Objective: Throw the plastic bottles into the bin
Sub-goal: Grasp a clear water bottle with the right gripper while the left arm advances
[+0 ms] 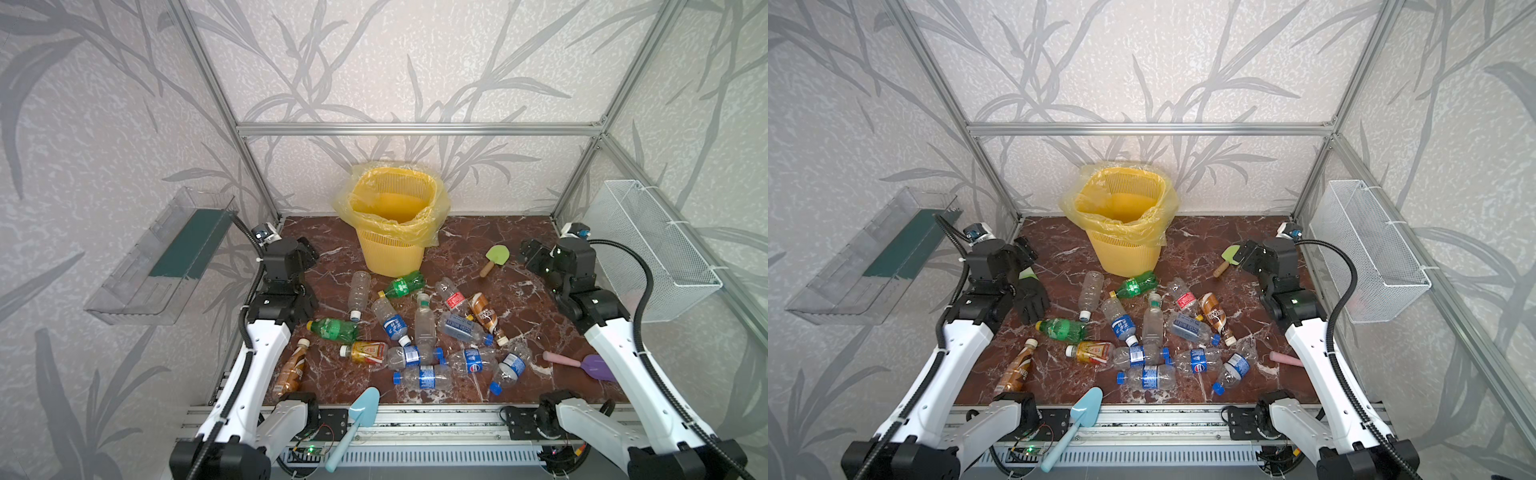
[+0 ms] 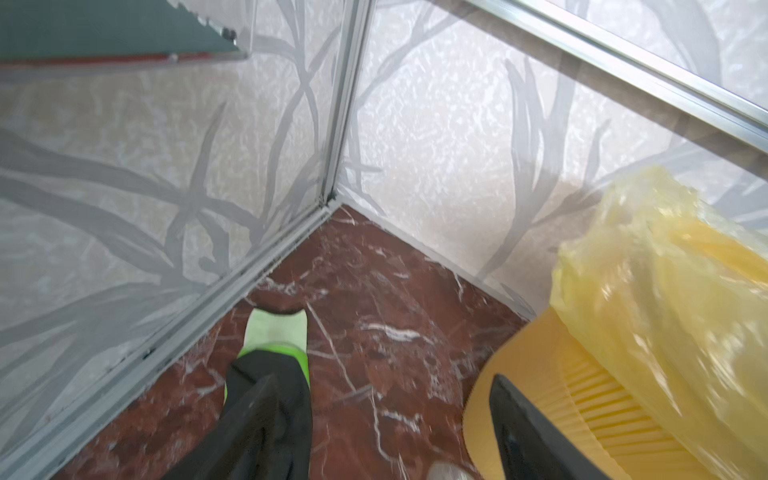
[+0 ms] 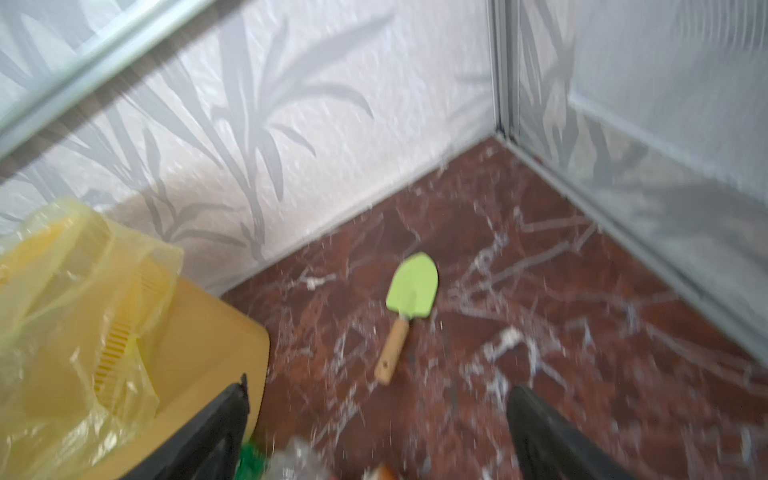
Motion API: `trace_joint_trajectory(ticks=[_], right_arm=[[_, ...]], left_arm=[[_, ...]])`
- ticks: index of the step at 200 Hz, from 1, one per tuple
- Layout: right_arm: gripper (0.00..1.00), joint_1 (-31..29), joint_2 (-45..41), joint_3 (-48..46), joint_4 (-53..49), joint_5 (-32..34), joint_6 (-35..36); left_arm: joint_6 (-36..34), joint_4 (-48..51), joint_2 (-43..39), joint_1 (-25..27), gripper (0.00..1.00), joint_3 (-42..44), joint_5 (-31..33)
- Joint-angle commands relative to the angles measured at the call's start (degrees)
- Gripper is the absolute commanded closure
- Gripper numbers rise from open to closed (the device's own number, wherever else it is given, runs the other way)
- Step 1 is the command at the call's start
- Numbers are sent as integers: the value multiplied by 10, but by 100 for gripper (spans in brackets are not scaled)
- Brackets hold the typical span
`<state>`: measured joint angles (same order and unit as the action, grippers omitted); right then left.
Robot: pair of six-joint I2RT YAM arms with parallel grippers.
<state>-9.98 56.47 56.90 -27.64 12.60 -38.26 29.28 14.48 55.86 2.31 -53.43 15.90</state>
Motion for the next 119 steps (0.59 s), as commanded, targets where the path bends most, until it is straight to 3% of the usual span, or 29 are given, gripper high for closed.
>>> trace_joint_trajectory(ticks=[1, 43, 119], right_arm=[[6, -2, -52, -33, -235, -50, -120], [8, -6, -125, -78, -354, -92, -152], [11, -40, -132, -179, -358, -146, -207]], left_arm=[[51, 183, -28, 5, 20, 4, -77], [39, 224, -73, 9, 21, 57, -193], [49, 215, -76, 16, 21, 87, -216]])
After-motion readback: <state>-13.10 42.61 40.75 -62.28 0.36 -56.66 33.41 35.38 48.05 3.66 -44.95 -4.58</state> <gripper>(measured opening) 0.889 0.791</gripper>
